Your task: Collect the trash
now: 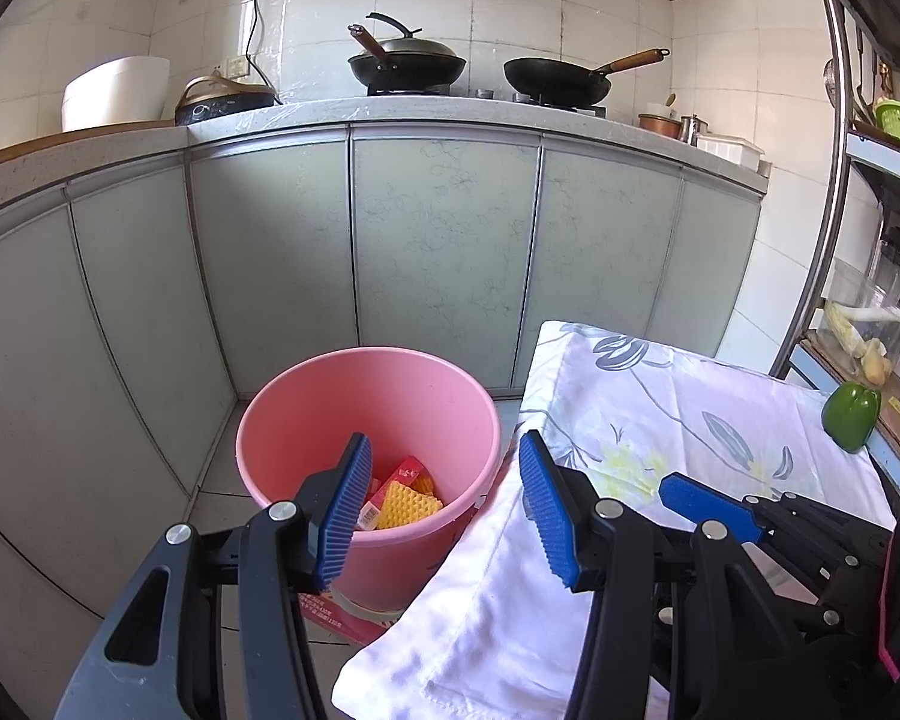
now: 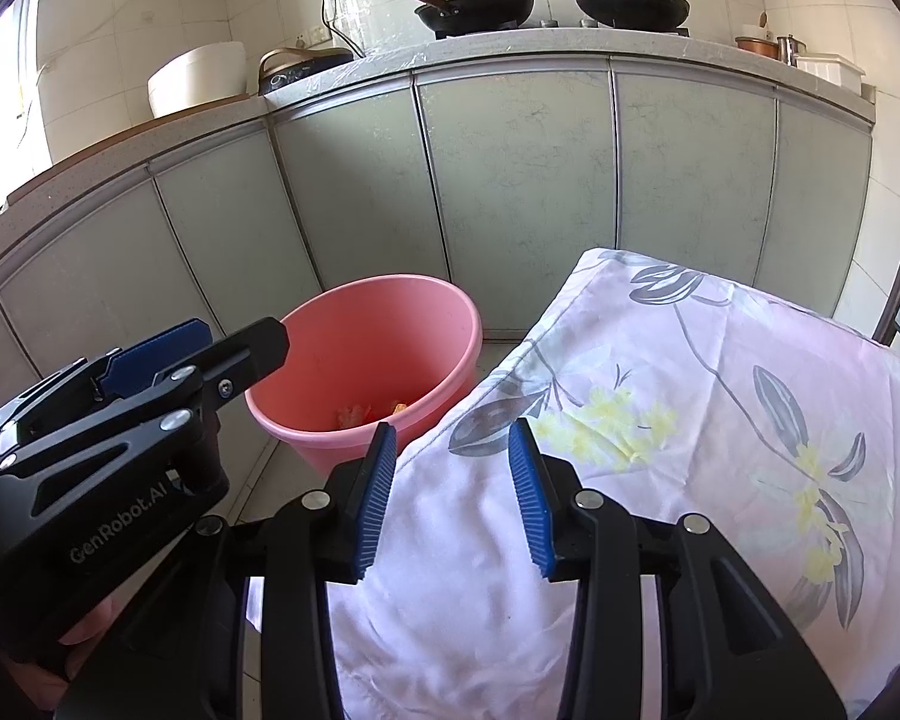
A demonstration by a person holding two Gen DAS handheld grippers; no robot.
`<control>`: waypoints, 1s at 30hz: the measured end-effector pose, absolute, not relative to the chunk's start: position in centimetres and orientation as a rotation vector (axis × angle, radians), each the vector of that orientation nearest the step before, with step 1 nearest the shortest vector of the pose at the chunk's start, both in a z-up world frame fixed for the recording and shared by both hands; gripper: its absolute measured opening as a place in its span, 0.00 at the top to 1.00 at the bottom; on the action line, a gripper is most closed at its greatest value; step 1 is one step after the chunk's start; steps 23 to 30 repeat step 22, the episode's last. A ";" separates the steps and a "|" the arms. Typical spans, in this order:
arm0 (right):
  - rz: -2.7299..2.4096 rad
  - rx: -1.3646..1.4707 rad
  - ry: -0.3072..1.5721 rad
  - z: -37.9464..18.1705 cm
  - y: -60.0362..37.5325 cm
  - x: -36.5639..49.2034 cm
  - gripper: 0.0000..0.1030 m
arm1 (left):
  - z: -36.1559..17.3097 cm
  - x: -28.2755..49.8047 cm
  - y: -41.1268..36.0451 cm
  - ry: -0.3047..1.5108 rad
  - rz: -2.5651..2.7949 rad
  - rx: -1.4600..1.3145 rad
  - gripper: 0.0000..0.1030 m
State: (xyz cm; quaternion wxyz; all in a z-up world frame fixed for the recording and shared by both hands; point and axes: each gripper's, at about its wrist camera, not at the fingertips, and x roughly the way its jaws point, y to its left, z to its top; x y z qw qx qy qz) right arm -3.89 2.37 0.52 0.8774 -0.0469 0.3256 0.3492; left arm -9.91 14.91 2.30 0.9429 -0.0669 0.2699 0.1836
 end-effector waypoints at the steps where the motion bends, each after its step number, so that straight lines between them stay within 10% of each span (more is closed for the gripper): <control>1: 0.727 -0.098 0.680 0.5 2.4 -3.9 0.61 | 2.3 -9.9 14.8 0.550 0.373 -0.136 0.50; 30: 0.647 -0.071 0.690 0.3 -1.1 -2.9 0.61 | 2.3 -7.6 12.1 0.569 0.272 -0.044 0.47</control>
